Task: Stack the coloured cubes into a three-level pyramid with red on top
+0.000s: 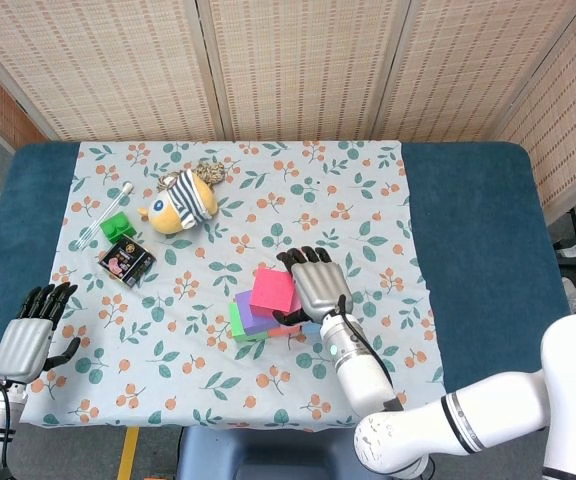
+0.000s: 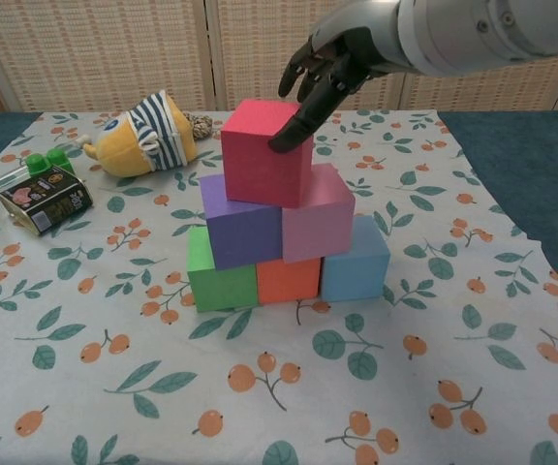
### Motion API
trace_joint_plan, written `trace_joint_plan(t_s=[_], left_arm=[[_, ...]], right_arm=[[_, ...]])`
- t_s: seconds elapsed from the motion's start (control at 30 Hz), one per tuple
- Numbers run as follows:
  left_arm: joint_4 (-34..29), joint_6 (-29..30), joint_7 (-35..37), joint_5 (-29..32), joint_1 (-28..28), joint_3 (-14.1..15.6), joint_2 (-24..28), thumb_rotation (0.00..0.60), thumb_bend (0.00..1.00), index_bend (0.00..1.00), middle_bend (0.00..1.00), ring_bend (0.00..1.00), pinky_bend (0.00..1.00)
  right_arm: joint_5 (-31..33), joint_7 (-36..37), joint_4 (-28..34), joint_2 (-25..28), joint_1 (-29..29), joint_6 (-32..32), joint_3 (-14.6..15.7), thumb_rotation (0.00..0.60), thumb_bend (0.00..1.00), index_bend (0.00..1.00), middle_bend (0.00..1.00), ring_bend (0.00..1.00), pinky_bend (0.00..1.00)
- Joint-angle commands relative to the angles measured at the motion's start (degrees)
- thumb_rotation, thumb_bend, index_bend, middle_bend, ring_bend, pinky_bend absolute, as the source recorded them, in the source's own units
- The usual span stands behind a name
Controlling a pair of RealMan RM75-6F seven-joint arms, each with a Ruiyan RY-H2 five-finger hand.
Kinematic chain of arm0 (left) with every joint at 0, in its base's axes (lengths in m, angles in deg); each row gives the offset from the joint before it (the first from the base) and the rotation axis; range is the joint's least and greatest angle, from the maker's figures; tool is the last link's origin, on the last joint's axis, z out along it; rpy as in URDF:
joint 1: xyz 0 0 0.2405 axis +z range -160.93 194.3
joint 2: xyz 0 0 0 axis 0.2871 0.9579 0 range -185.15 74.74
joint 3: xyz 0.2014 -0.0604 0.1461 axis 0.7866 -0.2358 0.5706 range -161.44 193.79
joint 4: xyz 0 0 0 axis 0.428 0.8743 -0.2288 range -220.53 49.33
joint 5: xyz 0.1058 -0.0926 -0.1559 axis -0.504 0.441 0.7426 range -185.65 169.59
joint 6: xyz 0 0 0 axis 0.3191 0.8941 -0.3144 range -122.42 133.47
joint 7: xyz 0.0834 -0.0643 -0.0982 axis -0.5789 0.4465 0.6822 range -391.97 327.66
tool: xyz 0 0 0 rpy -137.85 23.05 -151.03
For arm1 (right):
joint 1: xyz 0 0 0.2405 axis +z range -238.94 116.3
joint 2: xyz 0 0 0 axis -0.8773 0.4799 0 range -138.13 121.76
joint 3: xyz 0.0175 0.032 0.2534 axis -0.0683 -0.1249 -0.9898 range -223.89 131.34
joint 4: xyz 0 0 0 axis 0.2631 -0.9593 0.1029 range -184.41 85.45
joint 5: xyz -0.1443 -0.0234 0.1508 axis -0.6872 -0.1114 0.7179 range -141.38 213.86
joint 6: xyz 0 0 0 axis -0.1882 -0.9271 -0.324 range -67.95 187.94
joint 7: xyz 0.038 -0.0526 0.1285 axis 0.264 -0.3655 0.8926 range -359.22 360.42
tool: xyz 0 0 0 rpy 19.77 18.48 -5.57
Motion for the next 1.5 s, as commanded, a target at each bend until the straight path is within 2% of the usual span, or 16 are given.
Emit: trace_joint_plan(t_s=[0.03, 0.17, 0.5, 0.77, 1.03, 1.23, 1.5], left_arm=[[-0.1, -0.1, 0.1, -0.2, 0.1, -0.2, 0.1, 0.6, 0.37, 0.0, 0.05, 0.0, 0.04], [-0.1, -0.2, 0.3, -0.5, 0.4, -0.5, 0.2, 0.6, 0.37, 0.0, 0.05, 0.0, 0.04], [-0.4, -0.8, 0.5, -0.9, 0.7, -1.0, 0.5, 0.6, 0.37, 0.0, 0.05, 0.0, 0.04], [-0.4, -1.2, 0.6, -0.9, 1.0, -1.5, 0.6, 0.6, 0.36, 0.0, 0.05, 0.0, 0.04], [-0.4, -1.3, 0.5, -1.0, 1.2, -1.9, 0.7, 0.6, 0.36, 0.0, 0.05, 0.0, 0.04], [-0.4, -1.4, 0.0, -1.2, 1.4, -2.0, 0.5, 0.6, 0.36, 0.0, 0.05, 0.0, 0.04], [-0.6, -1.4, -0.8, -1.3, 1.6, -2.3, 0.3, 0.6, 0.36, 0.0, 0.05, 0.0, 0.04]], right_arm=[[0.0, -0.1, -0.2, -0.4, -0.2, -0.3, -0.1, 0.447, 0.17, 0.17, 0.14, 0.0, 0.0], [0.1, -0.5, -0.6, -1.1, -0.3, -0.5, -0.5, 0.446, 0.17, 0.21, 0.22, 0.06, 0.0], [-1.6, -1.0, -1.5, -3.2, -0.6, -2.3, -1.0, 0.447, 0.17, 0.28, 0.29, 0.12, 0.0], [-3.0, -1.4, -2.6, -4.5, -1.3, -2.4, -1.3, 0.475, 0.19, 0.34, 0.33, 0.18, 0.03], [-5.2, -1.0, -2.3, -3.8, -2.7, -1.9, -1.9, 0.557, 0.39, 0.43, 0.37, 0.23, 0.05], [-6.7, -0.6, -0.9, -1.7, -4.2, 0.0, -2.4, 0.593, 0.43, 0.46, 0.37, 0.25, 0.06], [-7.1, 0.5, 0.7, 1.5, -5.8, 4.3, -2.6, 0.6, 0.45, 0.46, 0.37, 0.26, 0.06]])
